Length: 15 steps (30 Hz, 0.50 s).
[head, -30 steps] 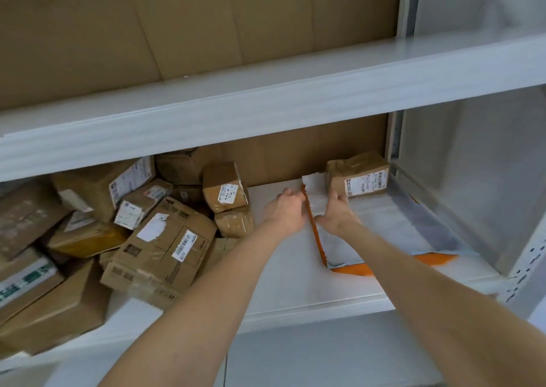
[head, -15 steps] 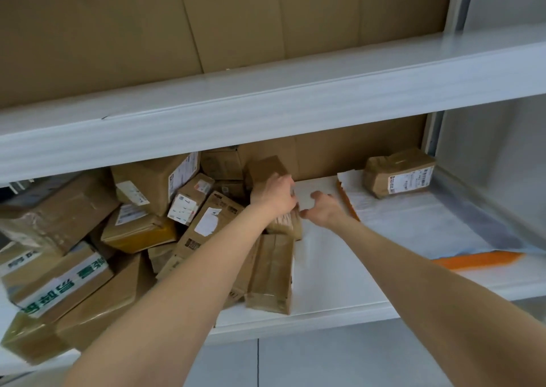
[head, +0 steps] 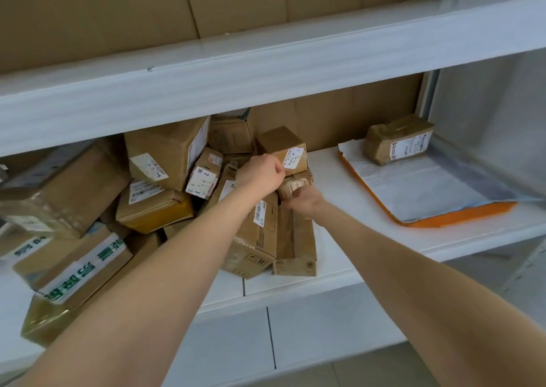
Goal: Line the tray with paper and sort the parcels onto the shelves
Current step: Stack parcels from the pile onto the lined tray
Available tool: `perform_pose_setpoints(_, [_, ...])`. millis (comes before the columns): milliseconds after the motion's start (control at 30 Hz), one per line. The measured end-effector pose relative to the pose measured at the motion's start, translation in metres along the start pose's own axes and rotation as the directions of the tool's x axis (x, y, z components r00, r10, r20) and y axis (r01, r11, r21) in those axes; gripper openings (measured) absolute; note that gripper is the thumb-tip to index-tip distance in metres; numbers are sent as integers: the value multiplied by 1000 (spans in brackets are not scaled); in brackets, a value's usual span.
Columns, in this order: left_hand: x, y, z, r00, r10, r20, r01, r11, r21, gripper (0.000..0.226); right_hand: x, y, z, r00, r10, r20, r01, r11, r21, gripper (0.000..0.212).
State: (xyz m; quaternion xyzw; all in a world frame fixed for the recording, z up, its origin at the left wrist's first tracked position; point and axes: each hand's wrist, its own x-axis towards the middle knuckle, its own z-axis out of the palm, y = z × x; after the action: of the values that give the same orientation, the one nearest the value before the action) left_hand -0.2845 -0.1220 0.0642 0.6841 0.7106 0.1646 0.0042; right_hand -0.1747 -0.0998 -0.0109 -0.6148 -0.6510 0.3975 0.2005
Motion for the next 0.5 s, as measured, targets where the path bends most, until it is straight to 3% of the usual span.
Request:
perform_pose_setpoints(233, [-47,-23,-13,991,-82,-107,92,991,92,24,-29,3,26,999,-14,31,11,993,114,30])
perform_pose_setpoints(333, [-64,-36,-23,984,-84,-155,95,993,66,26,-40,-8,30,998,-57,6,56,996,64,39])
perform_pose_setpoints(433, [-73,-43,-40,950,-93,-299,107,994,30,22,-51,-32,26,991,-120,-62,126,987,99,57])
perform_pose_setpoints(500, [-77,-50,-56,891,-82,-447,85,996,-13,15,-57,-56,23,982,-160,-101,177,966,189,65])
